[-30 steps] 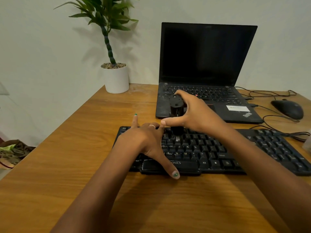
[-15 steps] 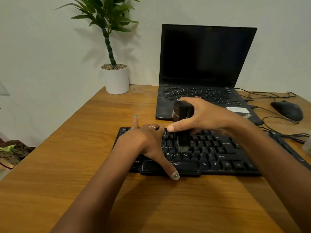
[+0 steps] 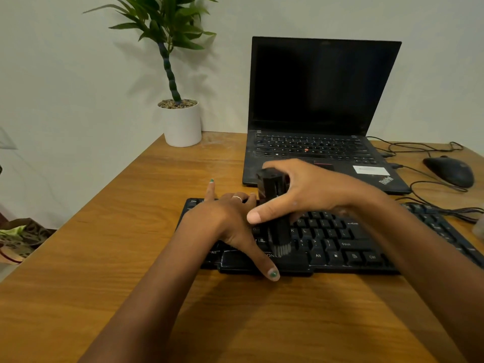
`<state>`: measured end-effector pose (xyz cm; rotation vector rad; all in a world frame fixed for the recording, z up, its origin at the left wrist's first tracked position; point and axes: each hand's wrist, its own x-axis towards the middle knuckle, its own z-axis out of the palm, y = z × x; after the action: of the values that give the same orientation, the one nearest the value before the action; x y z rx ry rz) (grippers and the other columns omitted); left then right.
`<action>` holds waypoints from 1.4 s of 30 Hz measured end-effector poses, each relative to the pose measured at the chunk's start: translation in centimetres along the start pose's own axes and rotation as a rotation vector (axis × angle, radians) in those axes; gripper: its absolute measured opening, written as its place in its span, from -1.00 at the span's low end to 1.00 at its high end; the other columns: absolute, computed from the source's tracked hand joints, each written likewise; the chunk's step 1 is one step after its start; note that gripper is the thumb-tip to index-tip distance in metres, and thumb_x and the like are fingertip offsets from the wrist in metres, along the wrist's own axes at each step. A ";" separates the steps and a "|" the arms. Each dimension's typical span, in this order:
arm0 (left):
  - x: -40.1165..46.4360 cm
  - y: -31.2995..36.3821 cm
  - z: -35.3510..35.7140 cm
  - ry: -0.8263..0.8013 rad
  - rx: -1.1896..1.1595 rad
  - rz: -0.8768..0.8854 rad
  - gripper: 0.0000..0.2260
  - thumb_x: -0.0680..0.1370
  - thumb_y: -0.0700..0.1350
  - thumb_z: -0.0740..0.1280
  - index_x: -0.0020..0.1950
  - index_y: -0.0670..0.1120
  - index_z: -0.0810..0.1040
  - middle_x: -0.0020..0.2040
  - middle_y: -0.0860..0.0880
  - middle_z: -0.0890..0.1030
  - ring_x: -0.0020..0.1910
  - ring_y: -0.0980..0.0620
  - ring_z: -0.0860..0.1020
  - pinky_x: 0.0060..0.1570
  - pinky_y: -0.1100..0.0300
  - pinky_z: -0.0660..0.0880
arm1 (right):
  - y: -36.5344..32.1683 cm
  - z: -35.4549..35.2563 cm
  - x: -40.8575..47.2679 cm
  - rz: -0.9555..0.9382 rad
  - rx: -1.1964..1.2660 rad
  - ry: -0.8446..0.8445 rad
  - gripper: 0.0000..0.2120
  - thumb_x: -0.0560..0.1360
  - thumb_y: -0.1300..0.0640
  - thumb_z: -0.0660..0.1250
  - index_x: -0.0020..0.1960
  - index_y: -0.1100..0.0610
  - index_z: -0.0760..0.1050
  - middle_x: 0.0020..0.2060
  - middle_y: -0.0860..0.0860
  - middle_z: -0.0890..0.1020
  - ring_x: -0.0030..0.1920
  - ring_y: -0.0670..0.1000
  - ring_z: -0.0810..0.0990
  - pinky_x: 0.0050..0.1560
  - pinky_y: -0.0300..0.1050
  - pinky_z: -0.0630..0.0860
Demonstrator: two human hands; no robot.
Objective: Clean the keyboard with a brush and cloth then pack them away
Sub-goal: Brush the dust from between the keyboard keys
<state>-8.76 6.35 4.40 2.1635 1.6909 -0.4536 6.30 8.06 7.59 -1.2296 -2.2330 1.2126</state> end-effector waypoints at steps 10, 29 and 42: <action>0.0 0.0 0.0 0.004 0.012 0.008 0.16 0.22 0.44 0.42 0.59 0.05 -0.15 0.60 0.02 -0.08 0.55 0.00 -0.22 0.35 -0.24 -0.50 | 0.1 0.4 -0.1 -0.031 -0.093 0.038 -0.49 0.22 -0.04 0.57 0.10 0.03 0.49 -0.06 -0.13 0.62 -0.08 -0.13 0.61 -0.09 -0.11 0.58; 0.1 0.2 0.0 -0.013 0.066 0.001 0.15 0.25 0.45 0.39 0.60 0.03 -0.16 0.60 -0.03 -0.14 0.55 -0.03 -0.24 0.35 -0.26 -0.49 | 0.2 -0.2 -0.4 -0.176 -0.198 0.112 -0.51 0.17 -0.06 0.59 0.00 0.03 0.48 -0.12 -0.07 0.62 -0.11 -0.12 0.59 -0.09 -0.14 0.55; 0.1 0.2 0.1 0.003 0.077 -0.023 0.21 0.23 0.46 0.39 0.58 -0.03 -0.24 0.60 -0.04 -0.16 0.55 -0.03 -0.23 0.36 -0.25 -0.48 | 0.7 -1.6 -1.5 -0.201 -0.139 -0.132 -0.56 0.19 0.04 0.56 -0.01 0.06 0.47 -0.11 -0.05 0.62 -0.10 -0.08 0.62 -0.14 -0.20 0.58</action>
<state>-8.55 6.39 4.27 2.2007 1.7288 -0.5302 8.56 7.89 8.13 -0.9673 -2.5048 1.1062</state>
